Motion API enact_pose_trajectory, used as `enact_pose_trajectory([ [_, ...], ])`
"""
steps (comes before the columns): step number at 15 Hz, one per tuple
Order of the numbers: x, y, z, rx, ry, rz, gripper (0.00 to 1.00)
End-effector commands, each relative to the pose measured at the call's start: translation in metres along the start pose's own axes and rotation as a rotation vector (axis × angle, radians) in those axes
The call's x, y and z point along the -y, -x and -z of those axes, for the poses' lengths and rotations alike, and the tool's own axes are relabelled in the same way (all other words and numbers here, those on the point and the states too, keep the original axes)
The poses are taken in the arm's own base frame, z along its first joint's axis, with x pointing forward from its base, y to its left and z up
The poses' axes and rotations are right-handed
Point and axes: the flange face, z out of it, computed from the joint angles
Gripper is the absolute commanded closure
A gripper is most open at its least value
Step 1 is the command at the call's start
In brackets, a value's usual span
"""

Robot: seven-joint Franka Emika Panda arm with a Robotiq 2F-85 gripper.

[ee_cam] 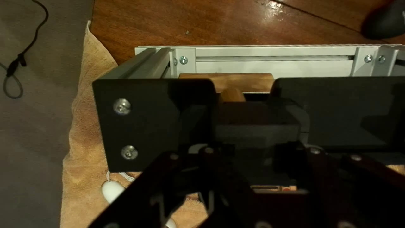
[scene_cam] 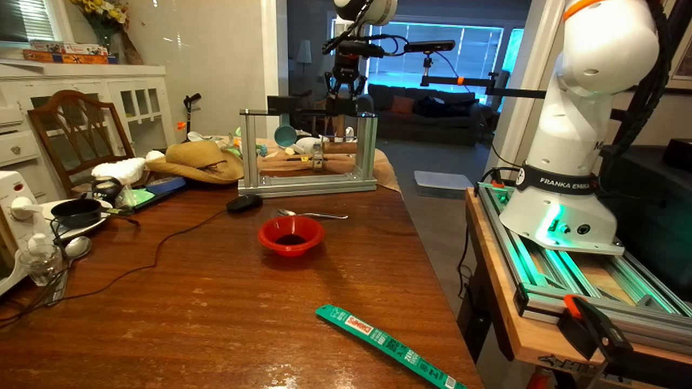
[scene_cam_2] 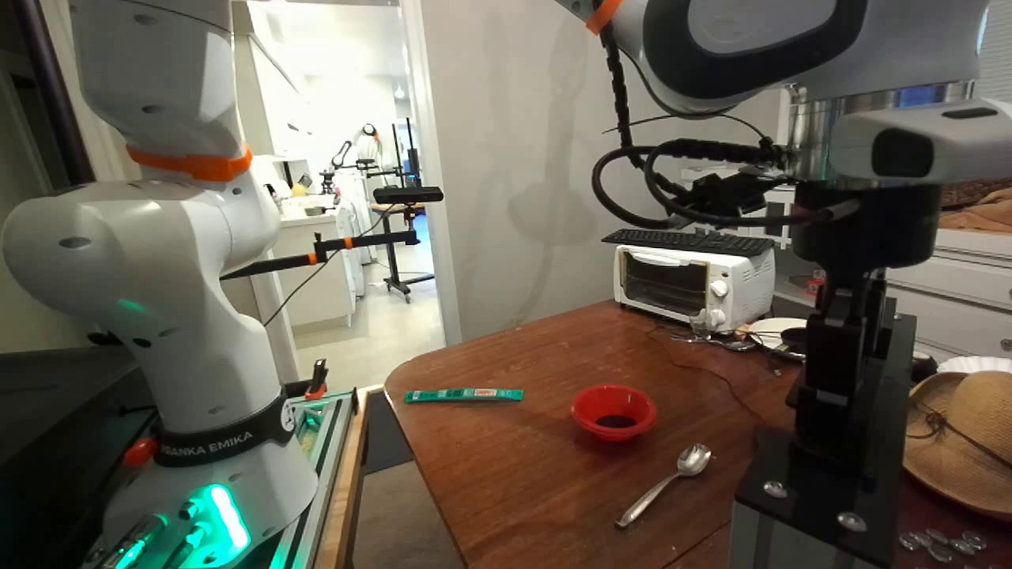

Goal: Use the wooden object to roll on the green packet

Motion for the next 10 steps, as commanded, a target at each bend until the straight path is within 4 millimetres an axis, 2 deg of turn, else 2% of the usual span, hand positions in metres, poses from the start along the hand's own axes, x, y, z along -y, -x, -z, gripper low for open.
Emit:
enact_pose_trajectory([
  [1, -0.001, -0.005, -0.005, -0.013, 0.02, 0.001, 0.78],
  [4, 0.0, -0.003, -0.003, -0.011, 0.021, -0.005, 0.78],
  [10, -0.008, 0.014, 0.023, 0.001, -0.001, -0.065, 0.78],
])
